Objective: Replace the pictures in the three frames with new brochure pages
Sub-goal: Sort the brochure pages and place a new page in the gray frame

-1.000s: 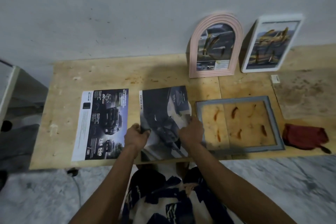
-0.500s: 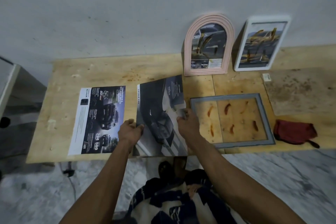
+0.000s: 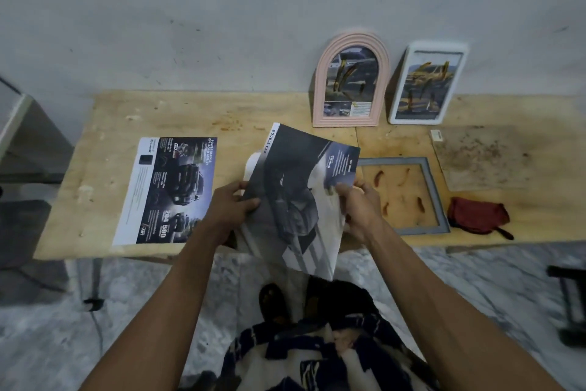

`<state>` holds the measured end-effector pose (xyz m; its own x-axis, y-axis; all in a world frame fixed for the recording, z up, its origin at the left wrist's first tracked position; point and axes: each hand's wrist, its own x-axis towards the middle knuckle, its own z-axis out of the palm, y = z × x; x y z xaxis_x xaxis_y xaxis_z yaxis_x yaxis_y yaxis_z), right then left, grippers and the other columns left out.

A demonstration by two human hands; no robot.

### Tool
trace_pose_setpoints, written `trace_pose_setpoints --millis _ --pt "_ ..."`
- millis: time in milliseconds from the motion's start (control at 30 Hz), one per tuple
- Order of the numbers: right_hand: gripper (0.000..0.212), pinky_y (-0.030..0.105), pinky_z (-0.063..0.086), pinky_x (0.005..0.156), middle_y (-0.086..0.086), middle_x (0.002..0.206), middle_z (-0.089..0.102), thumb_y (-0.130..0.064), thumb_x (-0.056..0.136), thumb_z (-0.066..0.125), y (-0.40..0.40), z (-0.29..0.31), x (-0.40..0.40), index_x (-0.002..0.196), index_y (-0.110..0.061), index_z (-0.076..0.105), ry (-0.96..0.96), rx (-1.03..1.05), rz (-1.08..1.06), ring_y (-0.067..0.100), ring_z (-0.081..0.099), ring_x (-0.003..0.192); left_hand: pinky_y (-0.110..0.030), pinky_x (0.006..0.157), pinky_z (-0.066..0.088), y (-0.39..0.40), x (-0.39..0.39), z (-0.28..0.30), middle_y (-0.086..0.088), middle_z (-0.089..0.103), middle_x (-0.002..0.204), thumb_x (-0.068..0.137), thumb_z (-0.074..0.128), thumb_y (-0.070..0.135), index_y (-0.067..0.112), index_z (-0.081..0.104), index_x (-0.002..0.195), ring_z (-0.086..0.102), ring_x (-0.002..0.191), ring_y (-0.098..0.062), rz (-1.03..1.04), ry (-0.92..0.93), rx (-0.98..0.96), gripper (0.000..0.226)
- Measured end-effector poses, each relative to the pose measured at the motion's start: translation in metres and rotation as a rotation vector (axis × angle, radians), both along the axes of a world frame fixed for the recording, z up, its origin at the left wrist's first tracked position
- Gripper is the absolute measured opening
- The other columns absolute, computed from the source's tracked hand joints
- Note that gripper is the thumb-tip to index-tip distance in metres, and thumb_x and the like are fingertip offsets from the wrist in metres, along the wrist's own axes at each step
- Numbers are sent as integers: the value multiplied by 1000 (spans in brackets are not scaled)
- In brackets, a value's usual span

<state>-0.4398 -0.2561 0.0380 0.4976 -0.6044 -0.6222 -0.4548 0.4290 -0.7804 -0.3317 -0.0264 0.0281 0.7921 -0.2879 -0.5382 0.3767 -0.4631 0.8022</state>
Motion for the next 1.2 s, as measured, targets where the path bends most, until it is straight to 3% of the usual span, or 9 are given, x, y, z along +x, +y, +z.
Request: trace_pose_setpoints --millis 67,200,300,400,567,733,967,1100,1200 --pt "38 42 61 69 13 99 74 -9 80 75 -22 10 -2 114 -12 58 -49 5 -62 27 73 82 -25 65 58 -5 0 10 -15 71 98 87 72 0 13 66 113 68 81 -19 -84 2 -5 29" --pt "41 32 57 58 16 105 71 3 80 73 -72 25 -12 118 -7 60 -41 9 -50 28 72 83 -48 88 58 -25 7 25 -16 73 100 86 75 3 17 70 111 70 94 -33 -209 -27 2 29" --pt "35 32 56 58 15 100 71 10 83 67 -99 27 -30 113 -7 59 -52 8 -70 25 70 77 -35 75 57 -52 7 32 -10 71 101 83 79 12 17 71 114 67 90 -27 -226 -93 33 32" --pt "46 39 58 69 12 94 70 14 82 65 -128 20 -49 120 -9 54 -121 41 -248 27 70 79 -28 59 49 -80 1 34 -7 67 99 78 85 24 20 67 113 62 79 -20 -30 -41 40 40" --pt "57 47 58 78 15 100 65 10 78 72 -175 -2 -84 118 -22 47 -57 69 -428 30 67 84 -39 69 55 -126 -45 20 -15 68 100 77 86 23 17 48 127 62 80 -28 223 266 -155 63" --pt "57 37 57 60 8 107 58 11 82 68 -209 -22 -113 121 -26 47 -32 61 -388 28 65 81 -35 66 48 -194 -106 3 -18 72 95 78 81 2 -2 61 114 63 78 -29 272 273 -186 42" --pt "19 43 61 62 18 104 65 0 85 67 -261 -37 -144 98 -13 59 142 139 -202 34 67 90 -31 68 49 -239 -137 -5 -14 68 107 81 79 1 5 56 119 64 84 -26 284 -17 73 44" --pt "20 36 58 57 17 98 67 -1 82 69 -268 -46 -146 95 -13 61 216 34 -66 32 68 83 -39 74 57 -241 -134 -13 -16 72 106 78 84 10 7 62 118 68 84 -28 249 -76 252 46" --pt "29 46 62 65 10 96 66 -2 80 69 -266 -49 -149 105 -15 61 266 -47 33 29 68 82 -38 82 54 -240 -131 -20 -13 69 113 75 87 17 7 57 125 67 97 -31 239 -91 385 58"
